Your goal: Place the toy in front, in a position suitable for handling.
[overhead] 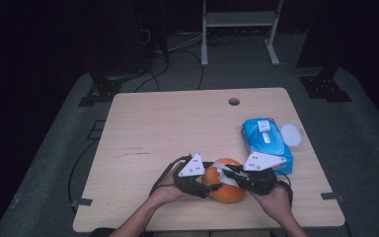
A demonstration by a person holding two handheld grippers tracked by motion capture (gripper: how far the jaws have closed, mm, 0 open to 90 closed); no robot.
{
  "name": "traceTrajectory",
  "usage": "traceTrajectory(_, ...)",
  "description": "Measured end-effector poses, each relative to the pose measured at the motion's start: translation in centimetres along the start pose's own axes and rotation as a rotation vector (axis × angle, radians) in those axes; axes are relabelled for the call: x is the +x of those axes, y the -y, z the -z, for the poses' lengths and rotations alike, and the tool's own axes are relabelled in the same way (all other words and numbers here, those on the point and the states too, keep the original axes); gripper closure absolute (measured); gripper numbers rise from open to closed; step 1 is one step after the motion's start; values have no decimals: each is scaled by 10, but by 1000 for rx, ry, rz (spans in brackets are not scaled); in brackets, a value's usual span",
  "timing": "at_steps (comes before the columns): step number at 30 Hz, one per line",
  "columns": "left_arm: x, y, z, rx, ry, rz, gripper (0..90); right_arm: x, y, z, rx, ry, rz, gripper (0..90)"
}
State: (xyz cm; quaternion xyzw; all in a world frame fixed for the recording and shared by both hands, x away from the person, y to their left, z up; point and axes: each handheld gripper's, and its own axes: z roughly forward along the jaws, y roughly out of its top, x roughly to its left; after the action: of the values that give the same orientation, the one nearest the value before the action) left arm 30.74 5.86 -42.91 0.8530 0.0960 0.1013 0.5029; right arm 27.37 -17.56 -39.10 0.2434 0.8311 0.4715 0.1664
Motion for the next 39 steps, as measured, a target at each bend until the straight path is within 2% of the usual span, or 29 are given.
traceTrajectory(4, 1, 0, -1, -15, 18, 5, 265, -9, 6, 2, 15, -4, -21, 784)
traceTrajectory(7, 5, 1, -2, -20, 35, 57, 162, -9, 8, 2, 38, -2, -21, 785)
traceTrajectory(9, 8, 3, -3, -6, 31, 94, 90, -9, 10, 1, 47, -1, -15, 785)
traceTrajectory(12, 12, 8, -6, 0, 58, 149, 69, -10, 10, 2, 49, -6, -22, 785)
traceTrajectory(13, 12, 9, -6, -5, 68, 147, 113, -11, 10, 3, 51, -5, -25, 785)
traceTrajectory(17, 7, 4, -3, -19, 34, 101, 269, -11, 8, 5, 43, 10, -30, 784)
traceTrajectory(20, 3, -3, 0, -31, 16, 68, 291, -6, 3, 9, 6, 27, -11, 785)
traceTrajectory(23, -4, -9, -1, -37, 4, 40, 300, 3, -3, 9, -42, -3, 0, 785)
traceTrajectory(26, -10, -13, -3, -24, -12, 7, 301, 13, -9, 4, -38, -11, 46, 785)
traceTrajectory(28, -8, -10, -3, -33, -2, 23, 284, 13, -10, 4, -21, -5, 59, 787)
traceTrajectory(31, -3, -8, -6, -43, 11, 61, 181, 6, -5, 5, 0, 4, 38, 789)
traceTrajectory(34, 2, -4, -9, -28, 8, 110, 94, -2, 1, 7, 5, 10, 6, 789)
traceTrajectory(36, 4, 0, -10, -41, 33, 129, 130, -5, 1, 9, 5, 13, -9, 789)
traceTrajectory(37, 3, 0, -10, -50, 37, 121, 195, -6, 1, 10, 7, 16, -10, 789)
traceTrajectory(39, 0, -2, -9, -51, 24, 105, 257, -7, 1, 10, 7, 20, -8, 789)
